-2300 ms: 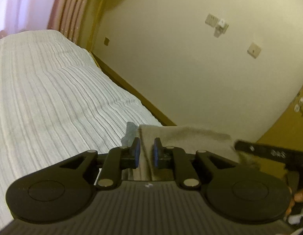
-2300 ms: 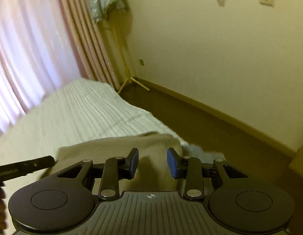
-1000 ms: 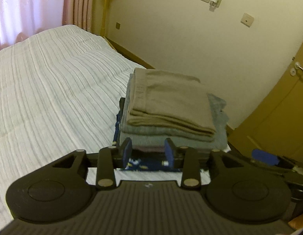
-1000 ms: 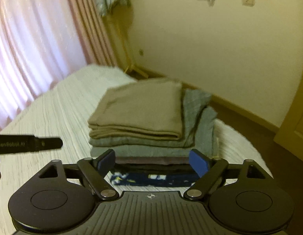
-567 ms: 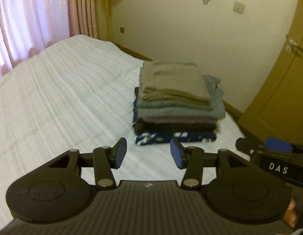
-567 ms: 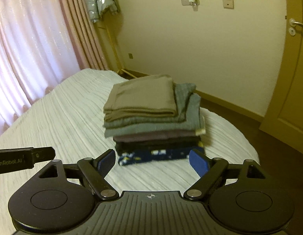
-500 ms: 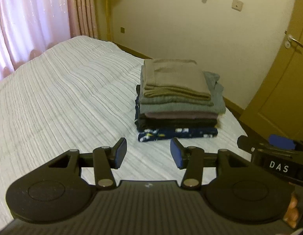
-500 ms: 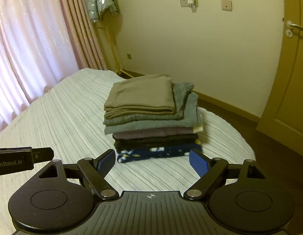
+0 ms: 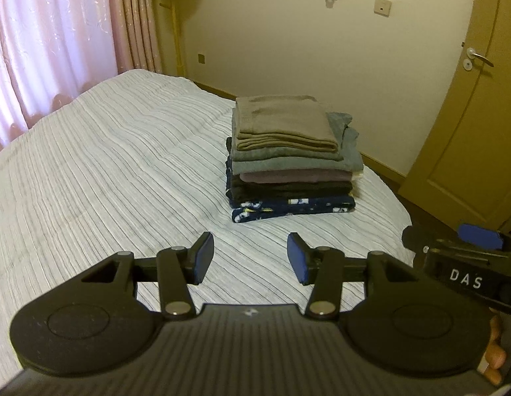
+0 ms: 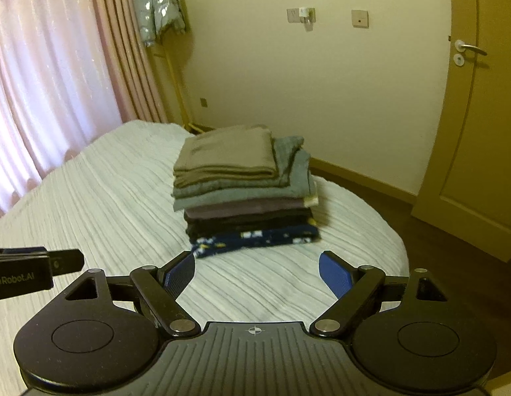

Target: Fold clothes

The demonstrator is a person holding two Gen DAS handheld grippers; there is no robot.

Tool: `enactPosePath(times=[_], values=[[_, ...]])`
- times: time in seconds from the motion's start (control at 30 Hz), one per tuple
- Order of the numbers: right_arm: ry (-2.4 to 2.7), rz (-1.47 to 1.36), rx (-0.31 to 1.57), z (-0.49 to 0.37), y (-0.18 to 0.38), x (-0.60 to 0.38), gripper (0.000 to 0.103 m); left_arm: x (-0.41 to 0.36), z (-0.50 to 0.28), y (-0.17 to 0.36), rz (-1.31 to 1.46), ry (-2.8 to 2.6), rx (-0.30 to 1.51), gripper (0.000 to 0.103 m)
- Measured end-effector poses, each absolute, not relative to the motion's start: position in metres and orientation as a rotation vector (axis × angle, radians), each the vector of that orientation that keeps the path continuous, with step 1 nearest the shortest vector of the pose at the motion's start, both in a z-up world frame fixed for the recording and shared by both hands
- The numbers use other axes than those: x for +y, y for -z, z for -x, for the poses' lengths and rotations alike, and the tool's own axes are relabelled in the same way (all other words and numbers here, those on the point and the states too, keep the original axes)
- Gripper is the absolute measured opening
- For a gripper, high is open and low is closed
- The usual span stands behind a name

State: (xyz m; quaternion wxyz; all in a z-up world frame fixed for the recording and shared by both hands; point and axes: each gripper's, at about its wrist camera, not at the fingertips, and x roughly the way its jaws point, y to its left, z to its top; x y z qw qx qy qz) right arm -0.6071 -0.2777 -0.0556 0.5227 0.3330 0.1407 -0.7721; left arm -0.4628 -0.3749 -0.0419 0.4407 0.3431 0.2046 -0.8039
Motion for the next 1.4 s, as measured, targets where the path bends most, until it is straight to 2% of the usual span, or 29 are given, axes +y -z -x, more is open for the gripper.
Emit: enactPosePath(times=[0.57, 1.4], values=[[1.809, -0.937, 0.418, 0.595, 0.073, -0.269, 0.085, -0.36, 0.447, 0.067, -0.913, 1.931, 0.569, 0.047], [1.767, -0.991, 0.476, 0.617, 0.097, -0.302, 0.085, -0.393, 0.48, 0.092, -0.937, 1.912, 0.585, 0.047]])
